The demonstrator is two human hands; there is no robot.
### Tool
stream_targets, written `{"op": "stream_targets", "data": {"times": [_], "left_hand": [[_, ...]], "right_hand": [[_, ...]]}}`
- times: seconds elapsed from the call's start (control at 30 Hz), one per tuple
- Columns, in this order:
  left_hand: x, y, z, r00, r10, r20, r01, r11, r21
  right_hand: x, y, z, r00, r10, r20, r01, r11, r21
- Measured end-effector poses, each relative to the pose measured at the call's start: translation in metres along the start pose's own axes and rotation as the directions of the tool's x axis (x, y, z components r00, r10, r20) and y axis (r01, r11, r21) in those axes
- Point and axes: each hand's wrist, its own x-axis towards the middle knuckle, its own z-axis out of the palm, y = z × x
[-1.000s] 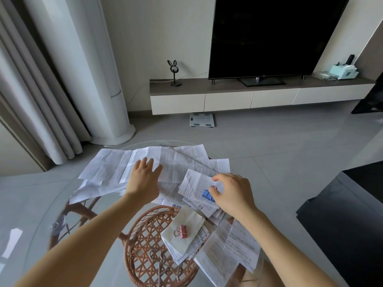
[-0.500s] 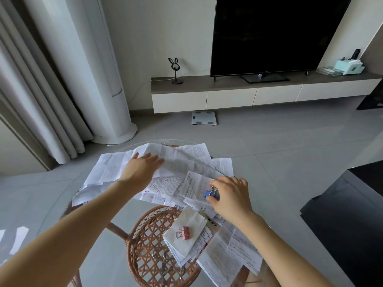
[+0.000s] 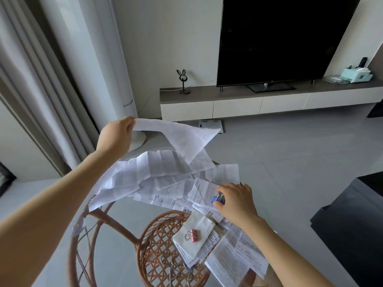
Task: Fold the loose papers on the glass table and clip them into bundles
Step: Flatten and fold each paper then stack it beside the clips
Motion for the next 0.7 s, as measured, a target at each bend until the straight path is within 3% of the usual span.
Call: {"op": "stream_targets", "data": {"times": [0.23,0.4,0.5,0.57,0.63,0.7], "left_hand": [[-0.012,-0.003,-0.043,0.984,-0.176,0.022,0.176,0.955,-0.24],[-0.03,0.003,-0.07,0.96,-0.222,0.173,0.271,0.895,-0.356],[-0.052,0.002,-0.095,0.94,-0.229,0.252,0.317,0.858,-0.404],[-0.06,0.006,-0.1,0.905,-0.215,0.366,0.373,0.815,-0.444],[-0.075,0.006,-0.111,0.87,-0.229,0.436,0.44,0.76,-0.478],[-0.09,0.003,-0.12,0.836,-0.278,0.472,0.526,0.651,-0.547]], "right_hand": [[0.0,-0.008,-0.013,0.999,0.02,0.047,-0.021,1.0,0.02],[-0.008,-0.045,-0.053,0.996,-0.055,-0.071,0.074,0.952,0.297],[-0.02,-0.084,-0.073,0.992,-0.086,-0.088,0.121,0.821,0.559],[-0.021,-0.1,-0.076,0.998,-0.043,-0.043,0.061,0.648,0.759],[-0.024,-0.119,-0.082,1.0,-0.006,0.007,-0.003,0.489,0.872],[-0.032,-0.134,-0.086,1.0,0.02,0.003,-0.01,0.408,0.913]]}}
